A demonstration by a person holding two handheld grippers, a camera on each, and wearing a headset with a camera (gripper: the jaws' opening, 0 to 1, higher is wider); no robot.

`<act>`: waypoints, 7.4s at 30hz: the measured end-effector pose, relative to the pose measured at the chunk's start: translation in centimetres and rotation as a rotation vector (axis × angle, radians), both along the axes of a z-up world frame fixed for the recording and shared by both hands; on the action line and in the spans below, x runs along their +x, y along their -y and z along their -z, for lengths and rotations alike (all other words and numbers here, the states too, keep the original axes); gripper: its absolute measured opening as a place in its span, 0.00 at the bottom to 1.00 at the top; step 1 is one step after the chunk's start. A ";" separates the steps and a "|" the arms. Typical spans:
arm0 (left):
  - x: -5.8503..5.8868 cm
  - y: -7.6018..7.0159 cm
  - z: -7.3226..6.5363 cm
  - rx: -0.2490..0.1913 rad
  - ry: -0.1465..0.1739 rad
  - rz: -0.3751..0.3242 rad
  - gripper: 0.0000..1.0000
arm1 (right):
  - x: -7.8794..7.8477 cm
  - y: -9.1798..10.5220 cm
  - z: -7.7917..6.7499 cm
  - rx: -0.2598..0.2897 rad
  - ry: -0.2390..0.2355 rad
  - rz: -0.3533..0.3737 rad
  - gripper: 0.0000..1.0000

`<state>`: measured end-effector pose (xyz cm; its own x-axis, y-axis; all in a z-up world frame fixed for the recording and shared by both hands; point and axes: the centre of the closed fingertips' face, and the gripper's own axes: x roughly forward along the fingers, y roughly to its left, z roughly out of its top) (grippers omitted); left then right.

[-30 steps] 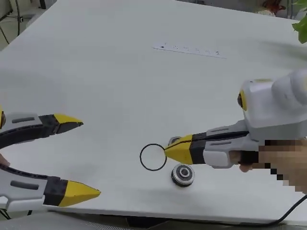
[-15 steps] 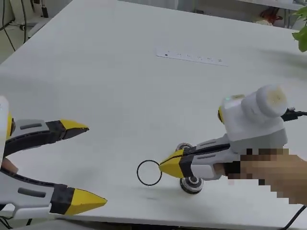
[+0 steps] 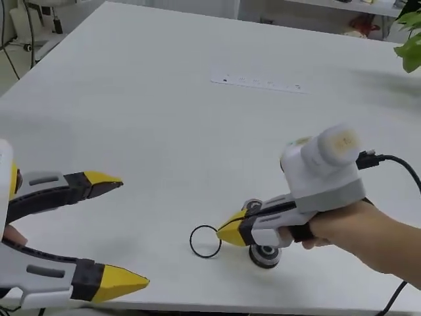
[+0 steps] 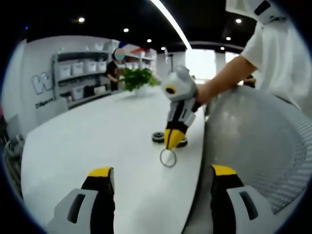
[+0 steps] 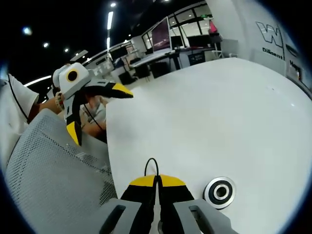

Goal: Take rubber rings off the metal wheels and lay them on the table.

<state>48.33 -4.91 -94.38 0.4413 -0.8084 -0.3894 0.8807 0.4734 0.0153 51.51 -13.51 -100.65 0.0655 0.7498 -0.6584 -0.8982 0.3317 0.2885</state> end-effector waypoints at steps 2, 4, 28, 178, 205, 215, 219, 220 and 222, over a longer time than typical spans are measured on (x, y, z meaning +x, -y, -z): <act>0.0 0.1 -0.1 -0.007 0.000 -0.003 0.81 | 0.0 0.1 0.2 -0.010 0.005 -0.004 0.00; 0.0 0.2 -0.1 -0.009 0.000 -0.004 0.81 | -0.1 0.2 0.4 -0.015 0.010 -0.008 0.00; -0.1 1.2 0.1 0.009 -0.020 -0.038 0.81 | -0.2 4.3 -2.4 -0.001 0.106 -0.064 0.18; 2.5 17.0 5.9 0.070 0.013 0.309 0.15 | -0.6 9.0 0.5 -0.034 0.171 -0.145 0.33; 2.7 16.9 5.9 0.060 0.013 0.302 0.14 | -1.0 8.7 1.5 -0.063 0.222 -0.219 0.16; 2.7 17.0 5.9 0.057 0.009 0.299 0.14 | -0.9 8.7 1.6 -0.073 0.233 -0.230 0.15; 2.7 17.0 5.9 0.057 0.009 0.298 0.14 | -0.9 8.7 1.6 -0.079 0.230 -0.226 0.15; 2.7 17.0 5.9 0.057 0.009 0.298 0.14 | -0.9 8.7 1.6 -0.079 0.224 -0.223 0.14; 2.7 17.0 5.9 0.058 0.010 0.299 0.14 | -1.0 8.7 1.6 -0.080 0.214 -0.218 0.14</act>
